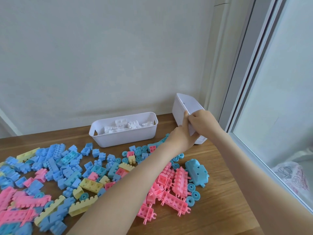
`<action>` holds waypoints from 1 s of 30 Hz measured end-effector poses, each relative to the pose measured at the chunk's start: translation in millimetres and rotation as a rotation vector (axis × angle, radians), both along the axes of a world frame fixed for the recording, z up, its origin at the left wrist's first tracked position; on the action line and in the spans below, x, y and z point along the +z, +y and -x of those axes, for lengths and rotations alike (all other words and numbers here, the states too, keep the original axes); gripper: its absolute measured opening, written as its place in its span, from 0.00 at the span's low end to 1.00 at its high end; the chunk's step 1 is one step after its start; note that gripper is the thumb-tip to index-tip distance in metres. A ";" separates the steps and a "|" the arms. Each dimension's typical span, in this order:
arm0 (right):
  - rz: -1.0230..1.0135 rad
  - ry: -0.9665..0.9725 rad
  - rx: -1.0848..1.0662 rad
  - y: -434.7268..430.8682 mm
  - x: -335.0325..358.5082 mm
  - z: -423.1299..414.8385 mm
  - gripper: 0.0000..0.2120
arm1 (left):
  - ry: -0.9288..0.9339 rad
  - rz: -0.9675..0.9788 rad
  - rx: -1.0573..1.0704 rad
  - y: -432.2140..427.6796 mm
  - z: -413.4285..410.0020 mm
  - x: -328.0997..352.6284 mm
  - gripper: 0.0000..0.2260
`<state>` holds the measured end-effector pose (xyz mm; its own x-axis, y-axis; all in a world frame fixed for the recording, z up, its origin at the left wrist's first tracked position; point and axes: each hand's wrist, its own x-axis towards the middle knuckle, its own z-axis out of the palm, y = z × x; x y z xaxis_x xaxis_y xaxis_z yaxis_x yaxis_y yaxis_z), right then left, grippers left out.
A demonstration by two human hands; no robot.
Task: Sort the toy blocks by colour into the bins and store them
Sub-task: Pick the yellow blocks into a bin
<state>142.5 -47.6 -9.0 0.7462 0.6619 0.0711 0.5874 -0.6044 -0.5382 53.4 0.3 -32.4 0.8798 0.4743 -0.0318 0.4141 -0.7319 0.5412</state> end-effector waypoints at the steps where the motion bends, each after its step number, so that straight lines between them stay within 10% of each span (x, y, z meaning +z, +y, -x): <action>1: 0.004 -0.009 0.016 -1.4 0.7 -0.1 0.19 | 0.002 -0.002 -0.001 1.4 -1.4 -1.0 0.38; 7: -0.077 0.106 -0.038 -5.4 7.1 7.4 0.10 | -0.014 -0.034 -0.021 6.7 -4.8 -3.0 0.38; 20: -0.318 -0.363 -0.120 -11.7 36.2 22.4 0.17 | 0.008 0.072 -0.045 19.1 10.2 -1.3 0.34; 30: -0.654 -0.540 0.370 50.9 42.7 97.5 0.11 | -0.036 -0.132 0.135 68.8 104.3 21.4 0.16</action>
<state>45.1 3.2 33.7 0.2526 0.5565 0.7915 0.9528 -0.0007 -0.3035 -50.9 69.0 -11.0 0.8071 0.5864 0.0688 0.4959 -0.7366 0.4599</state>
